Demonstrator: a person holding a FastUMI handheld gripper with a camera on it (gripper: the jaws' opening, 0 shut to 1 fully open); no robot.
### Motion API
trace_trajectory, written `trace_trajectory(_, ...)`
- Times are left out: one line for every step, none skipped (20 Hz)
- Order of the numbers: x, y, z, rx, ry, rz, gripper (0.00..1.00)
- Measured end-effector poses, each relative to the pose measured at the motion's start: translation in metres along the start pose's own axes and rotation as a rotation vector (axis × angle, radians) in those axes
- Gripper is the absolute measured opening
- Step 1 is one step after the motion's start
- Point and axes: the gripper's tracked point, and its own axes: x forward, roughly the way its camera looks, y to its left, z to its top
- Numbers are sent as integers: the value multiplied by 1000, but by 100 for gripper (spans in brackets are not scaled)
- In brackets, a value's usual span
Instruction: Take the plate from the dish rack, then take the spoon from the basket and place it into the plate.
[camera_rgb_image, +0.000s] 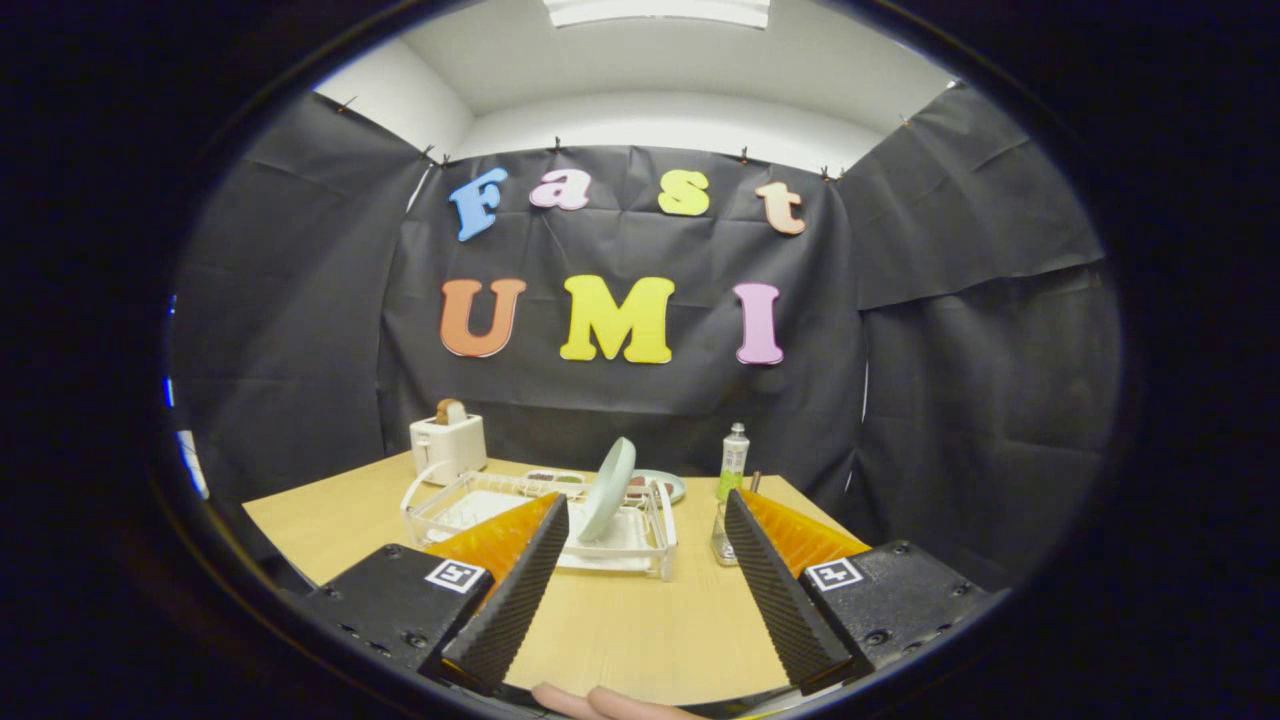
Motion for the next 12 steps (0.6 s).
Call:
trace_trajectory(11,4,5,-15,8,8,100)
trace_trajectory(23,4,11,-27,17,7,100)
trace_trajectory(34,1,19,-33,17,-1,100)
trace_trajectory(49,-1,28,-38,15,-19,100)
trace_trajectory(64,-3,33,-48,20,-38,100)
trace_trajectory(81,-4,38,-51,27,-50,100)
trace_trajectory(98,-3,44,-46,34,-60,100)
trace_trajectory(116,-2,48,-35,49,-61,100)
trace_trajectory(134,1,49,-30,65,-57,100)
trace_trajectory(153,1,50,-20,93,-64,99)
trace_trajectory(172,3,51,-15,111,-52,100)
trace_trajectory(190,8,50,-13,150,-34,100)
